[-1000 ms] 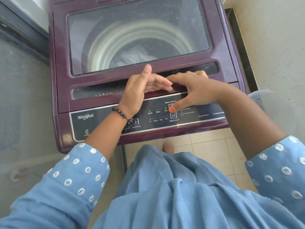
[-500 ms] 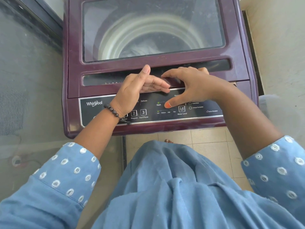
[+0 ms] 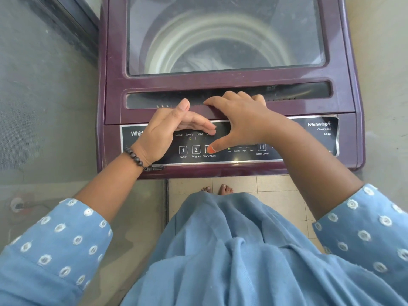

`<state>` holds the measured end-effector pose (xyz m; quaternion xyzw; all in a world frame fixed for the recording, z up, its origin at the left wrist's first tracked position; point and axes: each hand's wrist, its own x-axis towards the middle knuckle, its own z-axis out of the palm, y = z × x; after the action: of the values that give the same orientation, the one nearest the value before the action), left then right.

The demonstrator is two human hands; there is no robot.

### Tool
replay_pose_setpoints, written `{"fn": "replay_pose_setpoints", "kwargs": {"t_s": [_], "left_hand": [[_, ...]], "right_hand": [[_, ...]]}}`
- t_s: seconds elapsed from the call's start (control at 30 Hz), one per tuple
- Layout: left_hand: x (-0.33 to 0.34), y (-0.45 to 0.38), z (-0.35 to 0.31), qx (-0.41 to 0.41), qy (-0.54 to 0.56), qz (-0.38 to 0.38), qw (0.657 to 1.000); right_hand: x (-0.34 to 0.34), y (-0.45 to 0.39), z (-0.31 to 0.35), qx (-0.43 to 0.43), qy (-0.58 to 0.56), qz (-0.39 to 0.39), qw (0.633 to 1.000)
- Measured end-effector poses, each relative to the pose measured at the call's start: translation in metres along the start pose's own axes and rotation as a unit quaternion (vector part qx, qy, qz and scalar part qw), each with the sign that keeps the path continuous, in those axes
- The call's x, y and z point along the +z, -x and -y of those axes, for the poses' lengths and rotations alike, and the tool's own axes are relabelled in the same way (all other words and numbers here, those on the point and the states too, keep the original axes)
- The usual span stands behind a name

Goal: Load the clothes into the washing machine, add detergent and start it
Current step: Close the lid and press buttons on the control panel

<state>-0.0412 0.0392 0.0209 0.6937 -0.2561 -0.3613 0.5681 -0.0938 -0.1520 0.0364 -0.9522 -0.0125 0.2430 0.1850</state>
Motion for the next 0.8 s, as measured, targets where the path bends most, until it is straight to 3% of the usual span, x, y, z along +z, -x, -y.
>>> {"fn": "replay_pose_setpoints", "kwargs": {"t_s": [0.23,0.8], "left_hand": [[-0.003,-0.005,0.003,0.0,0.043,0.003,0.999],[-0.005,-0.006,0.017,0.067,0.055,0.002,0.996]], "right_hand": [[0.004,-0.007,0.011,0.007,0.031,0.003,1.0],[0.002,-0.009,0.008,0.007,-0.049,0.021,0.999]]}}
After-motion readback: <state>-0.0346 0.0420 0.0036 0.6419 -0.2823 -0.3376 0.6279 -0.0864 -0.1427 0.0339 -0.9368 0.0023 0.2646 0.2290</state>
